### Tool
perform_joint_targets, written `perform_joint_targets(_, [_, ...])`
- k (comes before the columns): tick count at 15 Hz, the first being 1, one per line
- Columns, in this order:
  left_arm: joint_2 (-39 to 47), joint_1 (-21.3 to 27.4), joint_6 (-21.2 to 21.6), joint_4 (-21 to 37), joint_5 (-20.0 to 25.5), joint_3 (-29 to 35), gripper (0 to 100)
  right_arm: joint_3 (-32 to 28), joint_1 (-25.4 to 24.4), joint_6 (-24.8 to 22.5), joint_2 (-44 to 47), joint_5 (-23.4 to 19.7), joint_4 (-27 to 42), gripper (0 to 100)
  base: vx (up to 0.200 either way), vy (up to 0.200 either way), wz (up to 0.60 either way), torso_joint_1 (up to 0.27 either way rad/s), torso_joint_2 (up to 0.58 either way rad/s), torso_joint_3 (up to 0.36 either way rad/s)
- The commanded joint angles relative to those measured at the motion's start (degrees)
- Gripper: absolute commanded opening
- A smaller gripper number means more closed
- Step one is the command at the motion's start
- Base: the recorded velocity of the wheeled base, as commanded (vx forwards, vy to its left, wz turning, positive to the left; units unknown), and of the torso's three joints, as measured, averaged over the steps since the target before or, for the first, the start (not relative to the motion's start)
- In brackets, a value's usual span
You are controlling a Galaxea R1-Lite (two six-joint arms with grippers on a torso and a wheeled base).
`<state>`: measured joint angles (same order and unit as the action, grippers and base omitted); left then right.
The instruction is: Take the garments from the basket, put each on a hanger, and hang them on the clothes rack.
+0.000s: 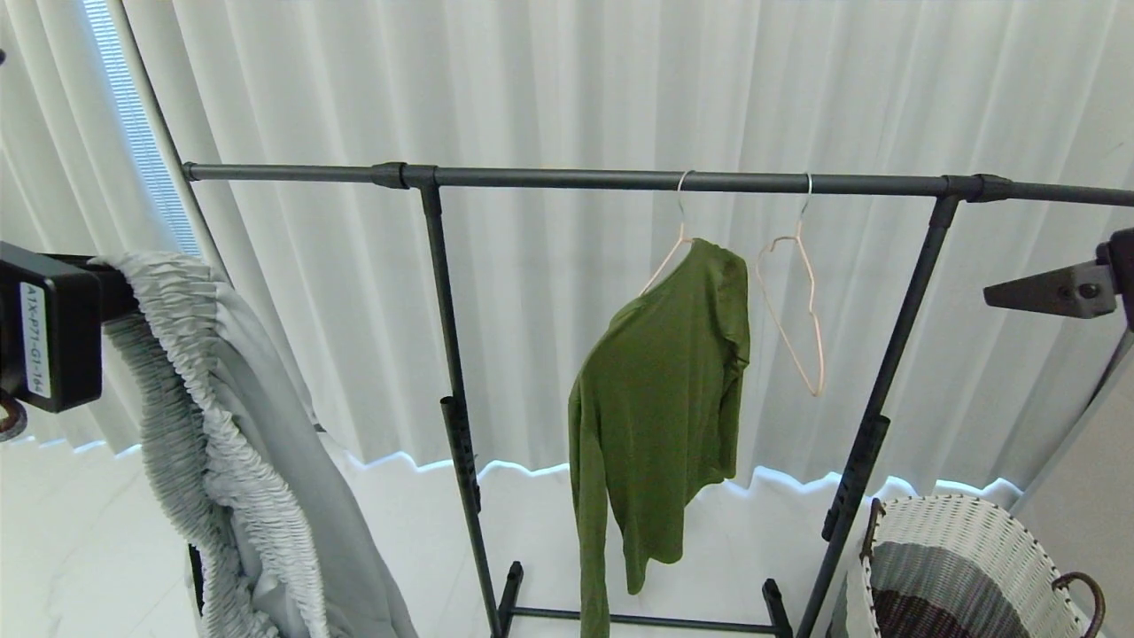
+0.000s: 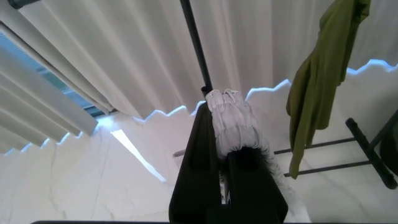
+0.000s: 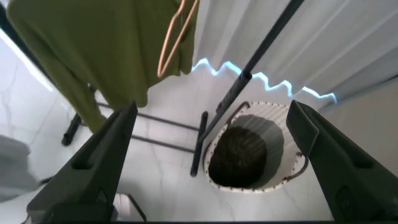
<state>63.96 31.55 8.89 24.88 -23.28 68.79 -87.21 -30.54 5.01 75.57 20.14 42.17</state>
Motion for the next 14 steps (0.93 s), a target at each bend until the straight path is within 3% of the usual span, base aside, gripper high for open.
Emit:
perform_joint_targets(1, [0.3,0.0,0.1,0.0,0.0,-0.1,0,5.5,1.3,-0.8,0.5,-0.1,-6.1,100,0.200,0.000,0.00,0.002,0.00,0.002])
perform_joint_targets(3, [0.8,0.0,0.0,0.0,-0.1,-0.1,0,7.9,2.1,-1.0,0.9,-0.7,-8.9,100,0.200,0.000,0.00,-0.012,0.00,0.007])
perform_joint_targets(9, [2.3,0.0,-0.4,0.0,-0.1,-0.1,0,7.5,3.3,-0.1,3.9,-1.9,-9.2,100,0.200,0.000,0.00,0.005,0.00,0.002])
perform_joint_targets(12, [2.6,0.0,-0.4,0.0,0.0,-0.3,0,7.2,2.6,3.6,7.5,-1.9,-9.8,100,0.200,0.000,0.00,0.004,0.00,-0.001])
perform_joint_targets(14, [2.1,0.0,-0.2,-0.1,0.0,-1.3,0,7.2,1.8,6.4,10.1,-1.7,-9.8,100,0.000,0.000,0.00,0.000,0.00,0.000])
